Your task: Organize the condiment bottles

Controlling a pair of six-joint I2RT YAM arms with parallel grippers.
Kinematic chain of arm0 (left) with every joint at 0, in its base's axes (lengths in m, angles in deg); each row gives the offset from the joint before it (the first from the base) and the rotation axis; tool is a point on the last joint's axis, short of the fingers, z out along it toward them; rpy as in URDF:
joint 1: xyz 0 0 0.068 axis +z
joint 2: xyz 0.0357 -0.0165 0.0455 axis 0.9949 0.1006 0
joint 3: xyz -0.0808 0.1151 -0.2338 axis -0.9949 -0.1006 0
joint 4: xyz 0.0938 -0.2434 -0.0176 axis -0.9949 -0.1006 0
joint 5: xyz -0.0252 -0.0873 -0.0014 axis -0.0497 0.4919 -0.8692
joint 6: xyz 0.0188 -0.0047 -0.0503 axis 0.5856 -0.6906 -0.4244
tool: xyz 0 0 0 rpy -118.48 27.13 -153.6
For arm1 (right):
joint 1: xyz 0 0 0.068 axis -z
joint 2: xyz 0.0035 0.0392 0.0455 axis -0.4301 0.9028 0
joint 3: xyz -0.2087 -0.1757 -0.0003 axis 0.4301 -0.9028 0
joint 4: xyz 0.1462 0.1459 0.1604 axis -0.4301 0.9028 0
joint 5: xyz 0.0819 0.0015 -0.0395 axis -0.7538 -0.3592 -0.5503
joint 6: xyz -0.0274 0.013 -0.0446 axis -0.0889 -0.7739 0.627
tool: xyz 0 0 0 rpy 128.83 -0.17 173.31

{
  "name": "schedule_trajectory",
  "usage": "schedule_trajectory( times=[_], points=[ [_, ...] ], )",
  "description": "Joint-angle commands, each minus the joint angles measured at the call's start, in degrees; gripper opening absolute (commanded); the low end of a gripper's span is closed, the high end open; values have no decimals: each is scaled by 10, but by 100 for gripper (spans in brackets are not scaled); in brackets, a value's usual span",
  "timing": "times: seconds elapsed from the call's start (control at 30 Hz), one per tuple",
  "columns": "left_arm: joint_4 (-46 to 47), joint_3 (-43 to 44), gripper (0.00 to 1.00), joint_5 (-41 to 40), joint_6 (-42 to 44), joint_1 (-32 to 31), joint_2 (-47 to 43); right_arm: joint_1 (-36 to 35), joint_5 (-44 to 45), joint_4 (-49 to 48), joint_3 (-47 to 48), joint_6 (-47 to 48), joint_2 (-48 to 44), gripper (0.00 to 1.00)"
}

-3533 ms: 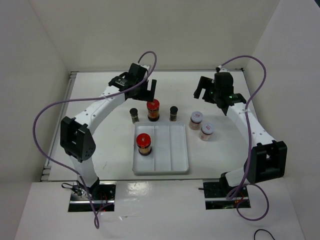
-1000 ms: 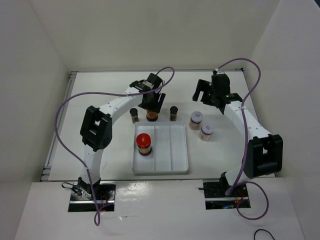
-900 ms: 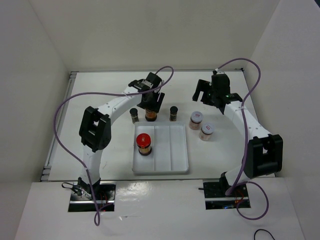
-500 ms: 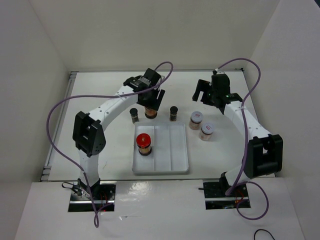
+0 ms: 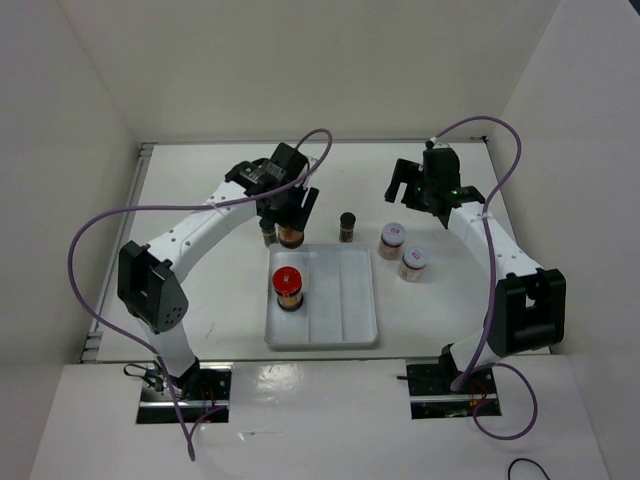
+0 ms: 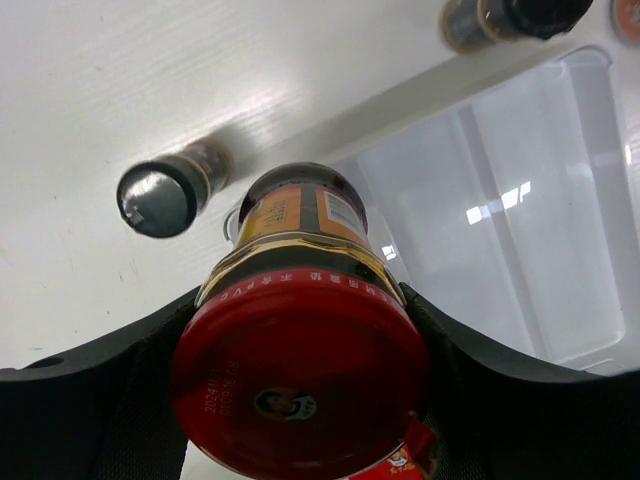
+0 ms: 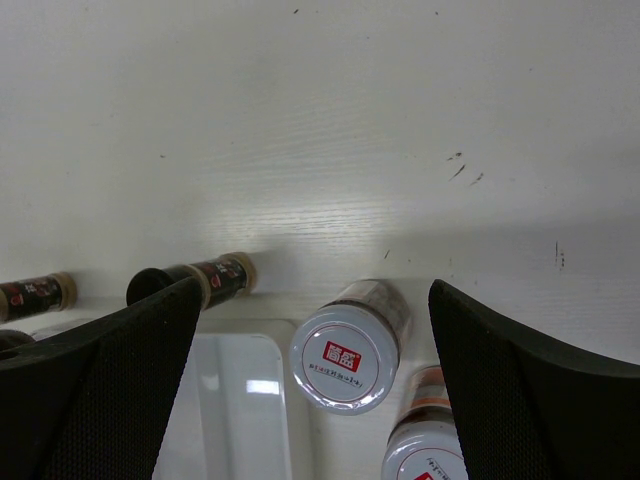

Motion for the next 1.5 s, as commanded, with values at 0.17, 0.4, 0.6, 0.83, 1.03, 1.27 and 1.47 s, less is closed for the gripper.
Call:
schedule_trajectory(
  times=[0.17,0.4,0.6,0.83,1.03,1.27,1.47],
  points=[
    [51,-72,45,16,-15,-12,-65,4,2,-5,7,6,1,99],
    [77,-115,45,37,-27,-12,-76,4,2,-5,7,6,6,99],
    [106,-169,45,37,-40,-12,-89,4,2,0,13,6,11,99],
    [131,-197,45,37,-51,-12,-89,4,2,6,23,6,11,99],
    [149,-208,45,37,-51,-17,-78,4,2,6,23,6,11,99],
    [143,-208,53,20,-51,-22,-62,4,2,11,29,6,17,99],
    [132,-208,60,9,-45,-22,-56,4,2,11,34,6,17,99]
  ],
)
